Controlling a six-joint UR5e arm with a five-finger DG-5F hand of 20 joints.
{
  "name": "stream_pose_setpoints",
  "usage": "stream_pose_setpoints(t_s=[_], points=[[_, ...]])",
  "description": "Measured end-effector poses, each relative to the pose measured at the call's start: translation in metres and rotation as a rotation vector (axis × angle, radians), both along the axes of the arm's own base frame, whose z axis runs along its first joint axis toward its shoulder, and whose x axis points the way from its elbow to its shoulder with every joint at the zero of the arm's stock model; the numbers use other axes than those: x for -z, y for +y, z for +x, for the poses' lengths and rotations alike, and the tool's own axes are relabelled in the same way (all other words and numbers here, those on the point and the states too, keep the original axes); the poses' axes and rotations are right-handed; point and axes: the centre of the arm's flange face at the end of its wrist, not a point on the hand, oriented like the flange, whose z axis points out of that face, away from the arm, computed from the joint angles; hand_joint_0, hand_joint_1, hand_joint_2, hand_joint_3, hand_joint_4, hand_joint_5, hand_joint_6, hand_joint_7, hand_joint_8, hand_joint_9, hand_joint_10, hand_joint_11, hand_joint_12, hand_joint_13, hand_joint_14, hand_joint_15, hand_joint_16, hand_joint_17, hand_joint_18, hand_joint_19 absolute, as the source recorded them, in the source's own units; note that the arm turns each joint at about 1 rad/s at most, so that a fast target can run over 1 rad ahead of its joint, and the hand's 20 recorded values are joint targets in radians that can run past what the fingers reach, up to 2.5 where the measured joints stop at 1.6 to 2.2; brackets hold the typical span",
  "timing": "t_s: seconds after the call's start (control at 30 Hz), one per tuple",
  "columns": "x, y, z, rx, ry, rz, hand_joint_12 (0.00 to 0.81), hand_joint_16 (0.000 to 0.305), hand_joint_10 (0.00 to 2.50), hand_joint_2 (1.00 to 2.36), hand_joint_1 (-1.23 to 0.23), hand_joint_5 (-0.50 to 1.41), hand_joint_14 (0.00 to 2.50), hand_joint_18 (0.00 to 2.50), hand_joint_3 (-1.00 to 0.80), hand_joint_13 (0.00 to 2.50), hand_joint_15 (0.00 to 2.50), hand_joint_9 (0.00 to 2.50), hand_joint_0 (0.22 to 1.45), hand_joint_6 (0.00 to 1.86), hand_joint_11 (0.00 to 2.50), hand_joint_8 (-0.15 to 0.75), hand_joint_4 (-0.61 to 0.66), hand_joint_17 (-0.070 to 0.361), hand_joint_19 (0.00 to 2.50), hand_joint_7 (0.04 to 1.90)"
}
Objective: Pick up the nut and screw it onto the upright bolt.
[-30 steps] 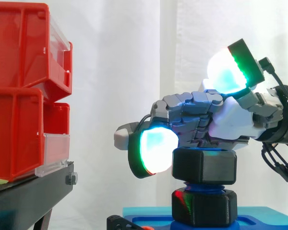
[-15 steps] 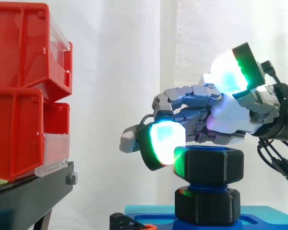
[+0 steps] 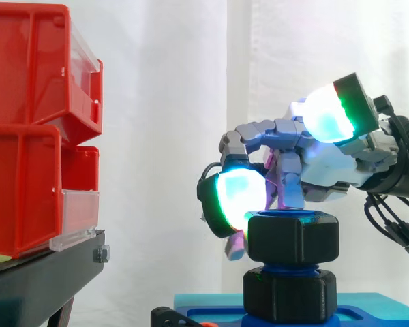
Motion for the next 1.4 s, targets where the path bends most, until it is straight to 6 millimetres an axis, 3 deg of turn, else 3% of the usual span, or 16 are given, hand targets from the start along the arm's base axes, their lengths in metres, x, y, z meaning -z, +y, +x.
stream_pose_setpoints(t_s=[0.2, 0.3, 0.37, 0.43, 0.47, 0.57, 0.67, 0.7, 0.8, 0.87, 1.03, 1.2, 1.4], points=[[-0.015, 0.0, 0.005, -0.013, -0.024, -0.001, 0.181, 0.007, 0.01, 1.0, -0.26, 0.06, 0.0, 0.91, -0.5, 1.36, 0.06, 2.05, 0.51, 0.66, 0.35, 0.315, 0.06, 0.016, 0.09, 1.26], [-0.02, -0.002, 0.006, -0.018, -0.03, -0.003, 0.186, 0.008, 0.02, 1.0, -0.26, 0.06, 0.0, 0.93, -0.5, 1.44, 0.08, 2.15, 0.51, 0.66, 0.49, 0.338, 0.06, 0.019, 0.1, 1.28], [-0.022, -0.003, 0.006, -0.019, -0.032, -0.004, 0.189, 0.011, 0.02, 1.0, -0.25, 0.06, 0.01, 0.9, -0.5, 1.46, 0.12, 2.17, 0.51, 0.62, 0.55, 0.343, 0.06, 0.024, 0.09, 1.4], [-0.024, -0.004, 0.006, -0.02, -0.034, -0.004, 0.215, 0.014, 0.02, 1.0, -0.24, 0.05, 0.01, 0.83, -0.5, 1.4, 0.12, 1.96, 0.51, 0.51, 0.48, 0.353, 0.13, 0.033, 0.09, 1.6], [-0.025, -0.004, 0.006, -0.02, -0.035, -0.004, 0.222, 0.017, 0.01, 1.0, -0.24, 0.03, 0.0, 0.8, -0.5, 1.36, 0.12, 1.84, 0.51, 0.5, 0.44, 0.35, 0.14, 0.037, 0.1, 1.55], [-0.031, -0.006, 0.007, -0.025, -0.045, -0.006, 0.231, 0.023, 0.01, 1.0, -0.24, -0.03, 0.0, 0.75, -0.5, 1.16, 0.09, 1.6, 0.51, 0.5, 0.33, 0.324, 0.17, 0.052, 0.13, 1.29], [-0.045, -0.008, 0.01, -0.033, -0.059, -0.009, 0.259, 0.028, 0.0, 1.0, -0.25, -0.09, 0.0, 0.2, -0.5, 0.57, 0.0, 1.11, 0.49, 0.5, 0.02, 0.241, 0.22, 0.063, 0.0, 0.94], [-0.049, -0.009, 0.011, -0.036, -0.059, -0.009, 0.265, 0.028, 0.0, 1.0, -0.25, -0.12, 0.0, 0.0, -0.5, 0.37, 0.0, 0.9, 0.48, 0.5, 0.0, 0.224, 0.19, 0.064, 0.0, 0.8], [-0.062, -0.009, 0.012, -0.042, -0.053, -0.01, 0.295, 0.035, 0.0, 1.0, -0.22, -0.18, 0.0, 0.0, -0.5, 0.07, 0.0, 0.51, 0.46, 0.5, 0.0, 0.201, 0.12, 0.078, 0.0, 0.62], [-0.067, -0.008, 0.012, -0.043, -0.05, -0.01, 0.302, 0.037, 0.0, 1.0, -0.2, -0.2, 0.0, 0.0, -0.5, 0.0, 0.0, 0.36, 0.46, 0.5, 0.0, 0.189, 0.1, 0.083, 0.0, 0.59], [-0.062, -0.002, 0.013, -0.041, -0.035, -0.007, 0.306, 0.038, 0.0, 1.0, -0.18, -0.22, 0.0, 0.0, -0.5, 0.0, 0.0, 0.21, 0.45, 0.5, 0.0, 0.182, 0.08, 0.085, 0.0, 0.57], [-0.028, 0.007, 0.009, -0.013, -0.007, 0.007, 0.306, 0.038, 0.0, 1.0, -0.18, -0.22, 0.0, 0.0, -0.5, 0.0, 0.0, 0.17, 0.45, 0.5, 0.0, 0.181, 0.08, 0.086, 0.0, 0.57], [-0.004, 0.015, 0.007, -0.006, -0.026, 0.013, 0.306, 0.039, 0.0, 1.0, -0.18, -0.22, 0.0, 0.0, -0.5, 0.0, 0.0, 0.17, 0.45, 0.5, 0.0, 0.184, 0.09, 0.087, 0.0, 0.58]])
